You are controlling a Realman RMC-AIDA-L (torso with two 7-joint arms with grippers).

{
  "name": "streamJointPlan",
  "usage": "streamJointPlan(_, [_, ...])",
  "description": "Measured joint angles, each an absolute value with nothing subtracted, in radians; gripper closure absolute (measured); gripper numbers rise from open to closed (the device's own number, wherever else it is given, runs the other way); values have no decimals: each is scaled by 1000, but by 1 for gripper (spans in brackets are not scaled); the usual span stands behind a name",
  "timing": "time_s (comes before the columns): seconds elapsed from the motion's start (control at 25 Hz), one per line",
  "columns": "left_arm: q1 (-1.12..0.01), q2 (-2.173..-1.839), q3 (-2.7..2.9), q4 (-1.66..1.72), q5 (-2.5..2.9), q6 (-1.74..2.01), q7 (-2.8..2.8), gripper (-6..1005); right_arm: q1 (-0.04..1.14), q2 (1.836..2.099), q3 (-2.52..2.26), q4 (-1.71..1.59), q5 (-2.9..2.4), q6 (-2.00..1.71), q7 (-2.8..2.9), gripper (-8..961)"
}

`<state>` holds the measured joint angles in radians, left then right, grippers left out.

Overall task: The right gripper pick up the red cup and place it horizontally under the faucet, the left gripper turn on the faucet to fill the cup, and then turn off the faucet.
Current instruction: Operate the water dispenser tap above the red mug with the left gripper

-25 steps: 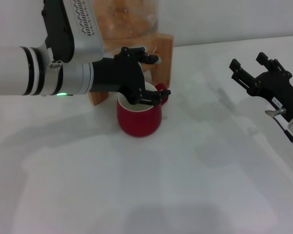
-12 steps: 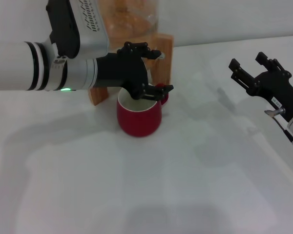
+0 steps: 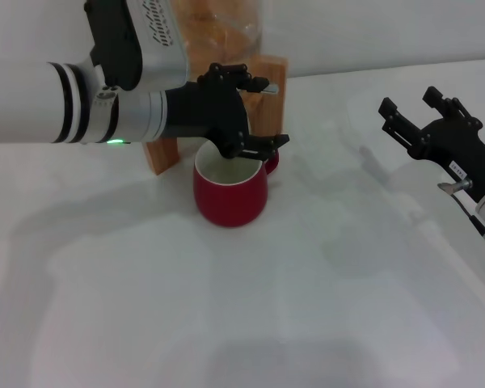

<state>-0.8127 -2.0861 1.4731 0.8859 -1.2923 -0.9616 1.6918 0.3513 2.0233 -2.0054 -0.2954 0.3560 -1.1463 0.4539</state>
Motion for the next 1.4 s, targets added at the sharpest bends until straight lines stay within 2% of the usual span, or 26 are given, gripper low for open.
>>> streamJointPlan(0.32, [-808,-2086,1474,896,-1302,-967,1701,155,351,2023,-2006,-296,357,-1147,454,118])
streamJointPlan(0.72, [-719,-2086,1501,1015,-1315,-972,1684,156,352,2022,-2001,-297,359,-1149,457,118])
streamJointPlan(1.4, [-803,-2082,1502,924,-1306,-988,1706,158,356,2023,-2000,-298,359,-1152,454,118])
